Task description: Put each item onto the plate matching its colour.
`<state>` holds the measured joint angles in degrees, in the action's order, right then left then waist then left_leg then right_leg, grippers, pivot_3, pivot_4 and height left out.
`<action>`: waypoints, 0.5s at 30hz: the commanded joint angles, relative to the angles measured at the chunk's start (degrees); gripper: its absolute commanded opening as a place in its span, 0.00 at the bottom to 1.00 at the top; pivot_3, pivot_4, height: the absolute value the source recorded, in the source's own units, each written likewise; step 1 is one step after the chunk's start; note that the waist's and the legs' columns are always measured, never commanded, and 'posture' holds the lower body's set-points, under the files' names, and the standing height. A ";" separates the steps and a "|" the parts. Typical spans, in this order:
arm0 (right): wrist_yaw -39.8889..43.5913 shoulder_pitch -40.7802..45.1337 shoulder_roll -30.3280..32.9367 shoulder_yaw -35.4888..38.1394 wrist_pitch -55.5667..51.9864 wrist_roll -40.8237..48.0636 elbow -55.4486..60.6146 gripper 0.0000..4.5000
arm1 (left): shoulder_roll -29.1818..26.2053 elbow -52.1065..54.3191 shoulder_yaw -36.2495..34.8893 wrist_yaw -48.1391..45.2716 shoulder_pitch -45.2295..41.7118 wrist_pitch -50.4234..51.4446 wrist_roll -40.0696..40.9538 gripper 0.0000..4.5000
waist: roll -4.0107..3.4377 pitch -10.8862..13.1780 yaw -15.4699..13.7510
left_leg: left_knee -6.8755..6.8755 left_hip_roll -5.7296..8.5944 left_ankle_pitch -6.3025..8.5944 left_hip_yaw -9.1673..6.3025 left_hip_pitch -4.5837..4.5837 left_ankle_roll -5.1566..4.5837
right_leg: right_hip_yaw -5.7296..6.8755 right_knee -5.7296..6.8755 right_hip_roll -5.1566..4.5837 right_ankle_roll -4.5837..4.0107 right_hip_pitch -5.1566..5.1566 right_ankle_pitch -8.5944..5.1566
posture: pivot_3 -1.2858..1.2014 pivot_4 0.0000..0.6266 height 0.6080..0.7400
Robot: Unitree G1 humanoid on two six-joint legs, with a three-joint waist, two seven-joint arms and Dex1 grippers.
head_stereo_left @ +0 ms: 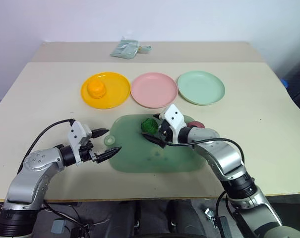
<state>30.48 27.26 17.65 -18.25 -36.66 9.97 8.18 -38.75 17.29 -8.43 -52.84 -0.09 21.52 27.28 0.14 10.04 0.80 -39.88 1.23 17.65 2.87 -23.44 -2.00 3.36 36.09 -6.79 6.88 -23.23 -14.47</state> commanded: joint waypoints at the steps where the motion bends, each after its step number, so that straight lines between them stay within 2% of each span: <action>1: -0.56 1.64 -1.21 0.10 0.60 -0.95 1.00 0.82 | 0.13 2.71 -1.44 0.06 0.86 -2.34 0.53 1.00 | 0.00 0.00 -0.02 | 0.01 0.00 0.00 0.00 0.00 0.00 | 0.00 0.00 0.00 0.00 -0.01 0.00 | 0.52 0.24 1.00; 4: -0.14 1.80 -1.08 1.24 1.75 -0.90 3.51 0.50 | 0.98 3.09 -1.34 0.72 1.23 -4.41 -0.07 1.00 | 0.00 0.00 -0.05 | 0.02 0.00 0.00 0.00 -0.01 0.00 | 0.00 -0.01 0.00 0.00 -0.01 0.00 | 0.52 0.24 1.00; 5: -0.14 2.26 -0.88 2.35 1.81 -0.49 4.45 0.44 | 1.31 3.23 -1.08 0.63 1.30 -4.92 0.08 1.00 | -0.01 0.01 -0.07 | 0.02 0.00 0.00 0.00 0.00 0.00 | 0.00 -0.02 0.00 0.00 0.00 0.00 | 0.52 0.24 1.00; 7: -1.23 4.34 -0.80 6.64 1.53 0.87 5.12 0.43 | 2.07 3.90 -0.10 0.81 1.15 -5.45 0.17 1.00 | -0.02 0.01 -0.07 | 0.03 0.00 0.00 0.00 -0.01 0.00 | 0.00 -0.01 0.00 0.00 -0.01 0.00 | 0.52 0.24 1.00; 10: -6.66 9.82 0.12 13.77 1.77 -0.39 -0.79 0.43 | 3.55 5.66 1.54 1.21 0.63 -4.01 1.61 1.00 | -0.04 0.02 -0.10 | 0.02 0.01 0.00 0.01 -0.01 0.00 | 0.00 -0.02 -0.01 0.00 -0.01 0.00 | 0.52 0.24 1.00; 12: -11.12 13.53 1.04 16.92 2.37 -2.63 -7.66 0.43 | 4.27 6.20 2.48 1.46 0.18 -3.18 2.00 1.00 | -0.04 0.02 -0.17 | 0.02 0.02 0.00 -0.01 -0.01 0.01 | 0.01 -0.01 -0.01 0.00 -0.01 0.00 | 0.52 0.24 1.00; 15: -16.90 20.09 2.84 20.91 7.95 -5.18 -25.99 0.43 | 5.61 4.73 4.35 1.45 -1.00 -4.07 1.07 1.00 | -0.02 0.00 -0.07 | 0.03 0.03 0.00 0.00 -0.01 0.01 | 0.01 -0.01 -0.01 -0.01 0.01 0.00 | 0.52 0.24 1.00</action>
<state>16.67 45.79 19.76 -0.10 -32.08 6.46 -10.01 -33.45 21.30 -4.85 -51.42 -0.36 18.32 28.07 0.12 10.04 0.73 -39.85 1.27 17.65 2.91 -23.45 -1.99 3.37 36.08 -6.80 6.87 -23.23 -14.47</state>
